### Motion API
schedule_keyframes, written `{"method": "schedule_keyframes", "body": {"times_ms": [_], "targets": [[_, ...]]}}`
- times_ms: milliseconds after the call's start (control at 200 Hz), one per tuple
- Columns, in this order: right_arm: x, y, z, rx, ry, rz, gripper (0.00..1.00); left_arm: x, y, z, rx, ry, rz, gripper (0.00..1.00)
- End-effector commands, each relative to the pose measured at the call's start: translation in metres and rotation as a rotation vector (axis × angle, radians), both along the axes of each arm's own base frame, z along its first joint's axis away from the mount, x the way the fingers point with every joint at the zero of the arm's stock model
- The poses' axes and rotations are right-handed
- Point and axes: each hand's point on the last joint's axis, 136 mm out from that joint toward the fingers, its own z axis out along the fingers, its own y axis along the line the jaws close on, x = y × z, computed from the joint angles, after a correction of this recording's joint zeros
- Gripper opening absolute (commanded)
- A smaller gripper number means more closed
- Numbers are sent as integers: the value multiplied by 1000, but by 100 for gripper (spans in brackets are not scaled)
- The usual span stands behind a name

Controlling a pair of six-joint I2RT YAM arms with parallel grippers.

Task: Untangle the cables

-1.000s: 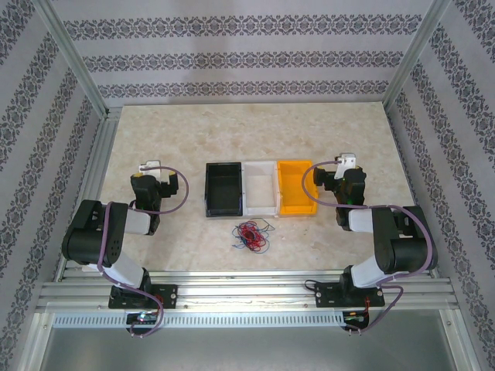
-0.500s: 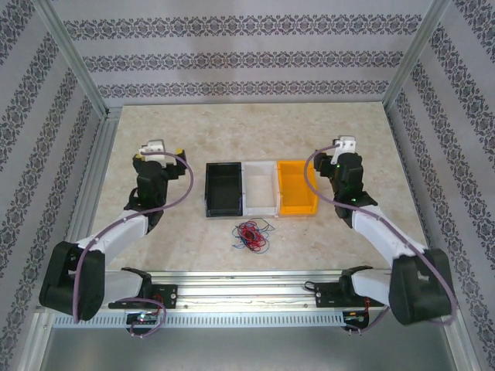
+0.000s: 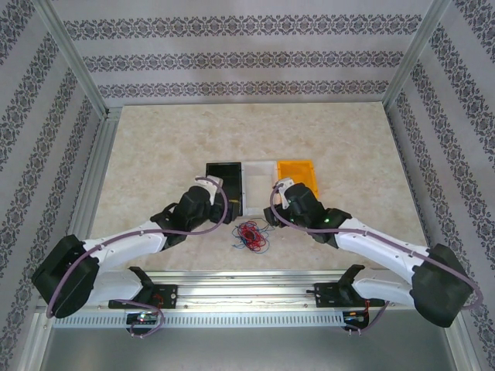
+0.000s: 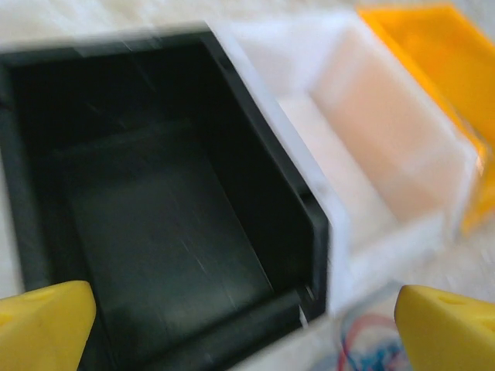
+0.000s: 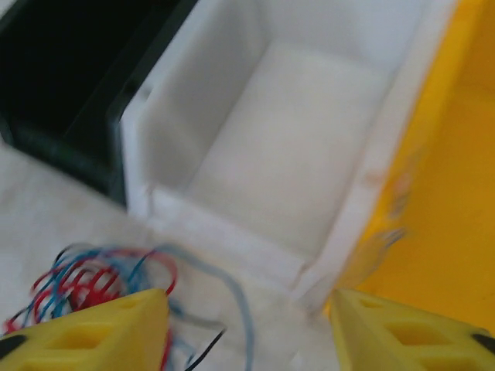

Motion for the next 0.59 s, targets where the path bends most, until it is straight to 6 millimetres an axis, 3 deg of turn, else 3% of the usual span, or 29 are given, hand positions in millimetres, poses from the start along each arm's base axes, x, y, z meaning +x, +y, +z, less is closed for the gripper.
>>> {"method": "schedule_keyframes", "body": {"times_ms": [0,85,210,385,590], "targets": [[-36,14,-10,43,181,108,54,-42,-16,-7,64,132,-238,99],[-47,20,-13,49,201,151,52,-61,-17,-13,110,199,-317,97],[-46,23,-15,41,199,167,48,-78,-21,-22,155,250,-390,90],[-41,33,-21,21,215,202,44,-81,-39,-37,172,294,-443,81],[-37,43,-21,17,230,231,41,-76,-54,-51,200,293,-463,78]]}}
